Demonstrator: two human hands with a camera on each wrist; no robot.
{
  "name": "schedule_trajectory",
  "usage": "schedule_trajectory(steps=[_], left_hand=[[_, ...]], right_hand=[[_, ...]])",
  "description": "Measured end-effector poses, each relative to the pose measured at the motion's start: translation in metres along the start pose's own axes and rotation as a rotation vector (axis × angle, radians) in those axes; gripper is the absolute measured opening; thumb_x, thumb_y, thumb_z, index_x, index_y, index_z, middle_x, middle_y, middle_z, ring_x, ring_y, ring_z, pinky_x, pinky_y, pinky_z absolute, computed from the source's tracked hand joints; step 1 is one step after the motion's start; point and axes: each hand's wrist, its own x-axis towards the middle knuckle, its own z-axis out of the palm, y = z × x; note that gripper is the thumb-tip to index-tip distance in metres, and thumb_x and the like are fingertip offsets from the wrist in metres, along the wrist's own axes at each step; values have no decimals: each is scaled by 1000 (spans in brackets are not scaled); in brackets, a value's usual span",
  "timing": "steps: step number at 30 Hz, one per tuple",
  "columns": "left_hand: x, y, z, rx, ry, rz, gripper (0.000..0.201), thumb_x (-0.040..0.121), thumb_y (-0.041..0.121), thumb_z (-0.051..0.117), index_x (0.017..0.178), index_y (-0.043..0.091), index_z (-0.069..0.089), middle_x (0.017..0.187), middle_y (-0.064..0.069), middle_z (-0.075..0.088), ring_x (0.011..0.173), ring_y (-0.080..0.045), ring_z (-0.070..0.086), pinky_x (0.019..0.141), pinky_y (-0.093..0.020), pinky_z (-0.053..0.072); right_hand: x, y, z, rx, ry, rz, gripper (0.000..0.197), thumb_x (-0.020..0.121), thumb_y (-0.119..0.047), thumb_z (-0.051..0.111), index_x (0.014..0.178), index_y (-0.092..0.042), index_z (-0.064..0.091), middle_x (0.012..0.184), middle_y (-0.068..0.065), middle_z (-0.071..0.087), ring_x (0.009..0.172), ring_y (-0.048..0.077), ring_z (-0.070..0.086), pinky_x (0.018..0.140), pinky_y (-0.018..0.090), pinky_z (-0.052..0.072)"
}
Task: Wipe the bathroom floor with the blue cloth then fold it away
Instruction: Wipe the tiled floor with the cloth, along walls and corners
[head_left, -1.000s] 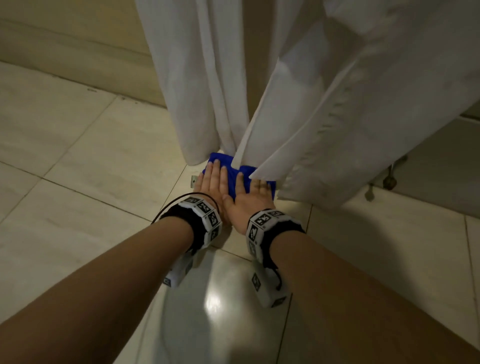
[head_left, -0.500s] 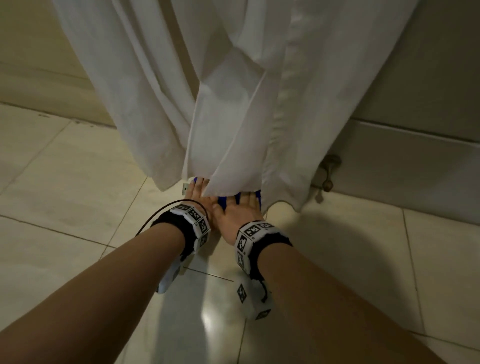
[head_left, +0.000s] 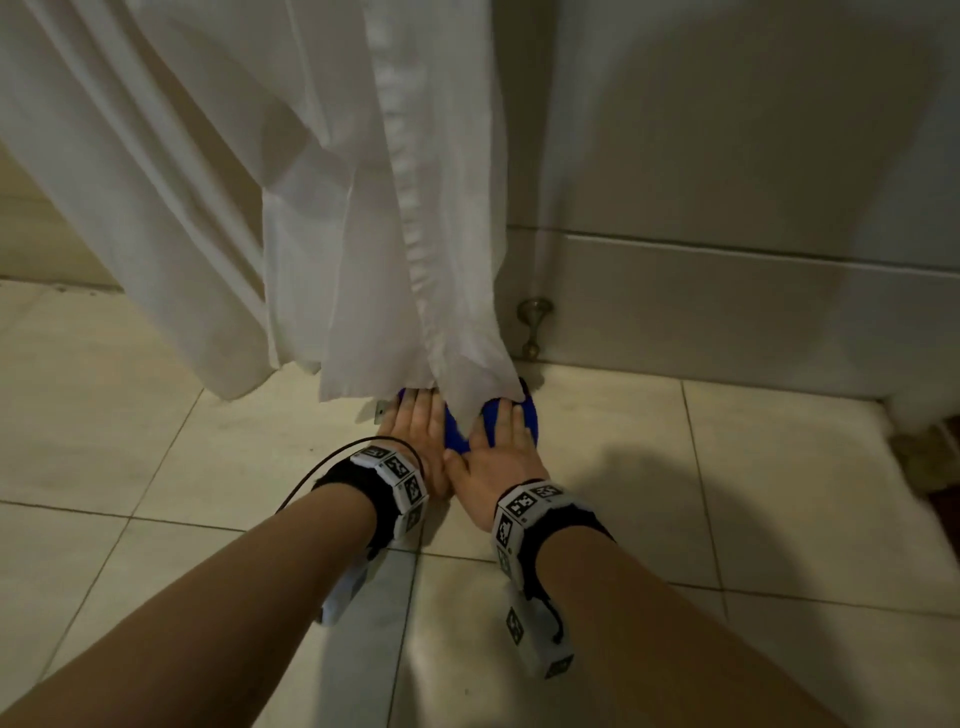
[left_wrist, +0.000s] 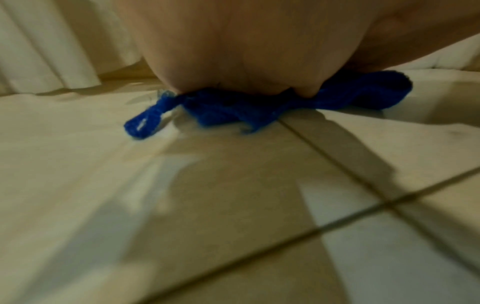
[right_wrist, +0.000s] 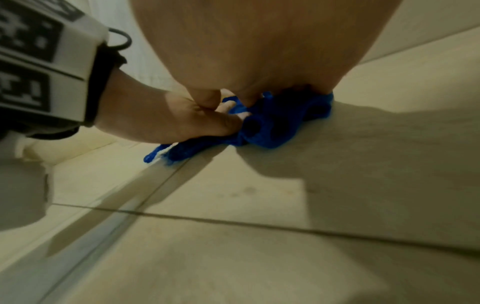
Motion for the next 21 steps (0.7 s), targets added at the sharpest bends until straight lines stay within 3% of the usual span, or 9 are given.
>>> schedule_trajectory(steps=[4,11,16,21], left_hand=[[-9,34,-13,36,-42,58,83,98,44,33,151,2,-15,160,-17,-13,148,-35,-11,120,-46,-5],[-10,78,-12,-70,48,120,86,96,45,34,150,1,-15,160,-18,-11,149,-29,-3,120,-42,-3],[-5,118,-13,-8,90,188,85,95,51,25,150,1,-18,158,-19,-23,147,-32,-17,120,-46,-7],[-8,164,-15,-24,128,262,86,96,55,23,150,2,-17,158,-18,-24,146,-31,-20,119,-45,-11]], right_hand=[[-16,32,0,9,7,23,72,101,-52,17,154,-15,-14,158,18,-24,148,32,-17,121,40,-6],[-42,78,-7,32,-37,75,71,102,-53,18,154,-17,-16,157,16,-29,148,31,-20,121,40,-4],[-62,113,-13,53,-52,155,70,102,-52,16,153,-18,-18,156,14,-31,147,29,-21,122,40,-4],[-82,159,-9,83,-4,202,70,103,-50,19,154,-16,-15,158,15,-27,148,31,-19,121,42,-4]])
